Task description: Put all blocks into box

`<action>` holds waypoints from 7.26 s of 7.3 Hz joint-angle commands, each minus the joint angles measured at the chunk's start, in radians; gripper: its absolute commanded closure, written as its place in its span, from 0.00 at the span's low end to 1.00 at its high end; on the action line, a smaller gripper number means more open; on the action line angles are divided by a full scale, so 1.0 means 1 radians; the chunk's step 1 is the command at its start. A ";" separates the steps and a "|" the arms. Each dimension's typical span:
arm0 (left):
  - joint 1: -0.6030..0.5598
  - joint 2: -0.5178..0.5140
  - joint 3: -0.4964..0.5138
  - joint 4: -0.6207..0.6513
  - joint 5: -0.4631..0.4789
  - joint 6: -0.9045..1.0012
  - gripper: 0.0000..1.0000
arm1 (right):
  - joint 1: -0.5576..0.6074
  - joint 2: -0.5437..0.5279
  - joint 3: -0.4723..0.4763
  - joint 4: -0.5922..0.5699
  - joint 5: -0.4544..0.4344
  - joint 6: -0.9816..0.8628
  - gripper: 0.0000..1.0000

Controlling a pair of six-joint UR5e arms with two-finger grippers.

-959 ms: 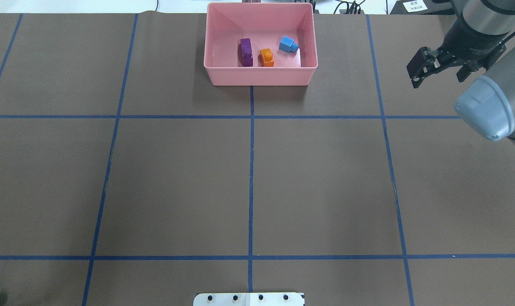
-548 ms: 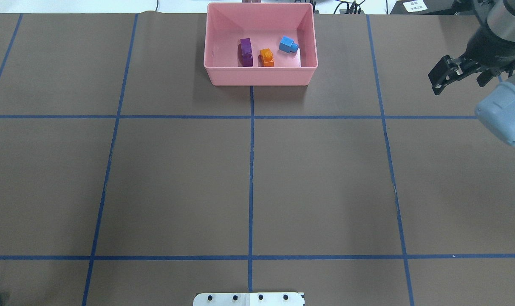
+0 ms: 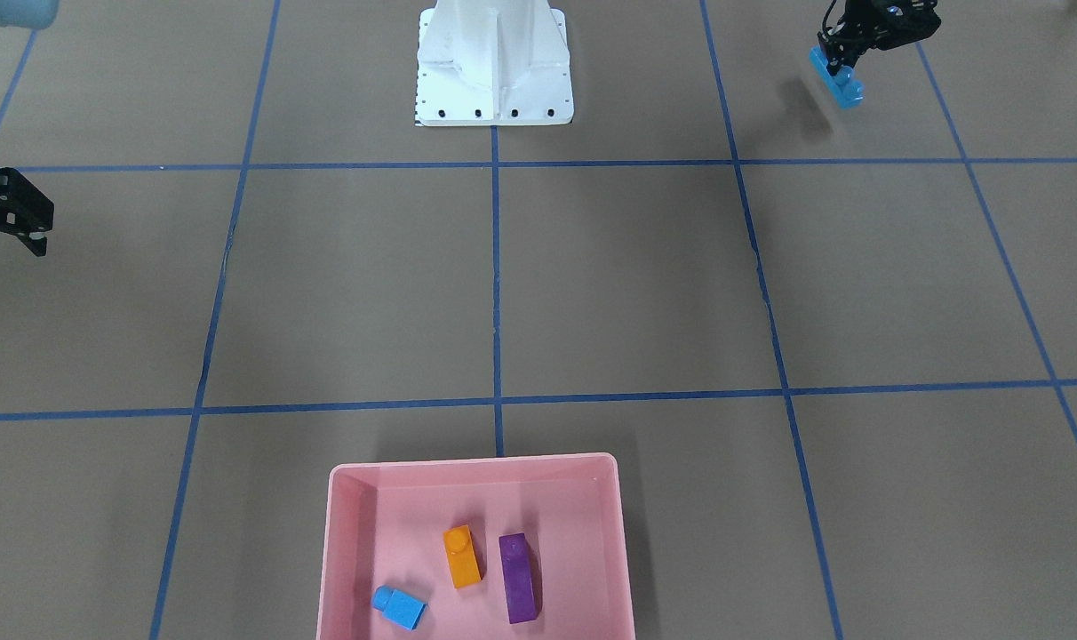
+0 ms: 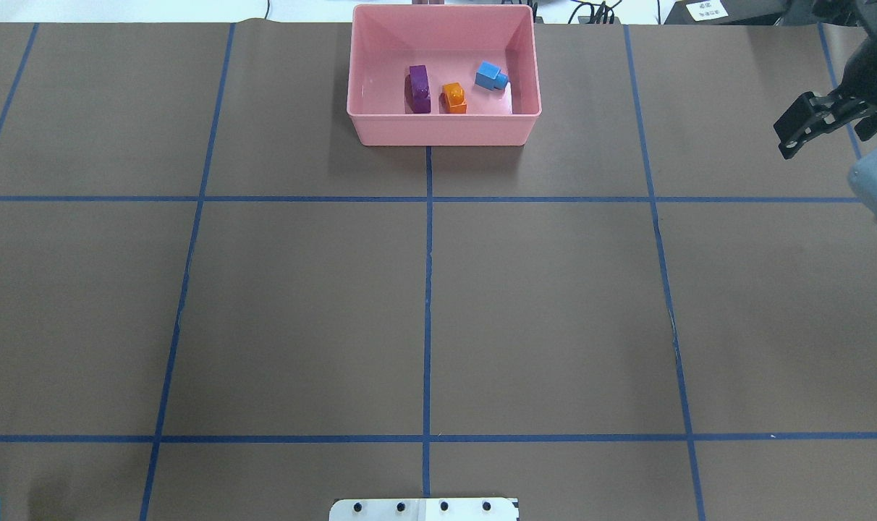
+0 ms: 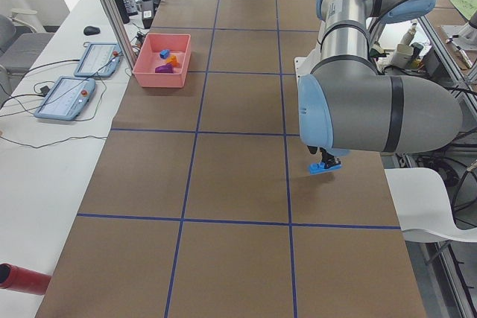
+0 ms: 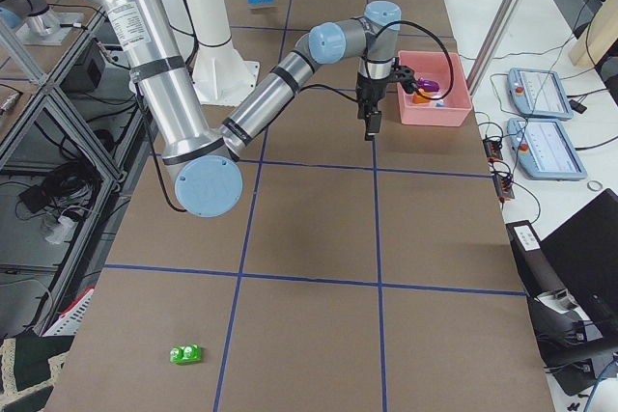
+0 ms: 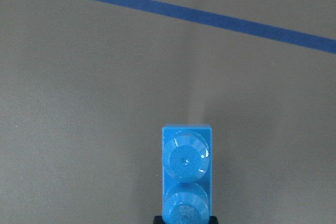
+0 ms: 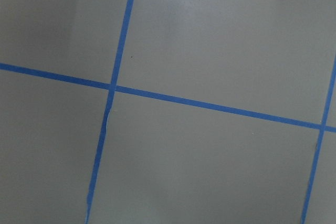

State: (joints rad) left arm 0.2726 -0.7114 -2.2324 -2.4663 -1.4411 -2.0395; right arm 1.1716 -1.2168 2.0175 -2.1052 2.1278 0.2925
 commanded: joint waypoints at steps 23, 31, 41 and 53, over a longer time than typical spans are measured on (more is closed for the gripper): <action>-1.053 -1.482 0.309 0.785 -0.691 0.432 1.00 | 0.482 -0.896 -0.680 1.077 0.122 -0.748 0.01; -1.063 -1.873 0.805 0.665 -0.561 0.417 1.00 | 0.484 -0.866 -0.651 1.077 0.200 -0.674 1.00; -1.107 -2.030 1.322 0.257 -0.375 0.357 0.00 | 0.406 -0.102 -0.321 0.186 0.231 -0.423 1.00; -1.429 -1.104 0.381 0.702 -0.664 1.266 0.00 | -0.184 0.732 -1.102 0.922 -0.035 0.508 1.00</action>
State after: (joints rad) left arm -1.1416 -1.8874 -1.7992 -1.7635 -2.1111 -0.8297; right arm 1.0072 -0.5386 1.0247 -1.2779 2.1232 0.7973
